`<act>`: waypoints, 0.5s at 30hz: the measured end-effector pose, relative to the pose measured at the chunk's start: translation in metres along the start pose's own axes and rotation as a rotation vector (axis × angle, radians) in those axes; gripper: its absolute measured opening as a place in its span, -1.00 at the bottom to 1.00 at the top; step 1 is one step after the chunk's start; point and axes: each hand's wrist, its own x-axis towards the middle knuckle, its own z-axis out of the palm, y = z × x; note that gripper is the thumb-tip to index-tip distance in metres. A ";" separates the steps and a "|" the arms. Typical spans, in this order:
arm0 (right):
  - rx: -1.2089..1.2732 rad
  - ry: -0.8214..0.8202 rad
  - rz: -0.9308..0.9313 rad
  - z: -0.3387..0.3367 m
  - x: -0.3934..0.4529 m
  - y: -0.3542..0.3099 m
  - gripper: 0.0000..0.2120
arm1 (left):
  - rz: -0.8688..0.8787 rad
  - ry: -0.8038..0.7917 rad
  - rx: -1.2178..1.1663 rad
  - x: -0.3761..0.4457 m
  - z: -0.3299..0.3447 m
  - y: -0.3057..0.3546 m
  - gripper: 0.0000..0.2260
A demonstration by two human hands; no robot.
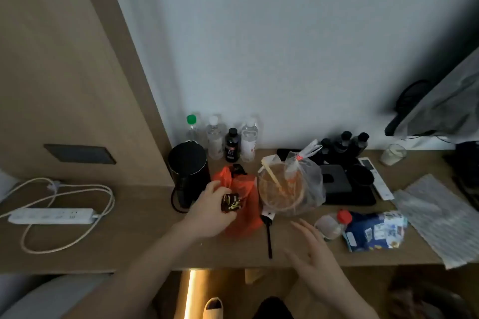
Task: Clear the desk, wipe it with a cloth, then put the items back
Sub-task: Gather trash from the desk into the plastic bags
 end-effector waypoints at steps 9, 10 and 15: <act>-0.068 0.157 -0.136 -0.063 0.064 -0.016 -0.43 | -0.246 -0.171 -0.052 0.108 0.004 0.004 -0.55; -0.066 0.164 -0.154 -0.073 0.073 -0.019 -0.43 | -0.269 -0.181 -0.051 0.117 0.005 0.003 -0.64; -0.102 0.153 -0.177 -0.115 0.126 -0.020 -0.44 | -0.364 -0.144 -0.072 0.146 0.016 -0.019 -0.88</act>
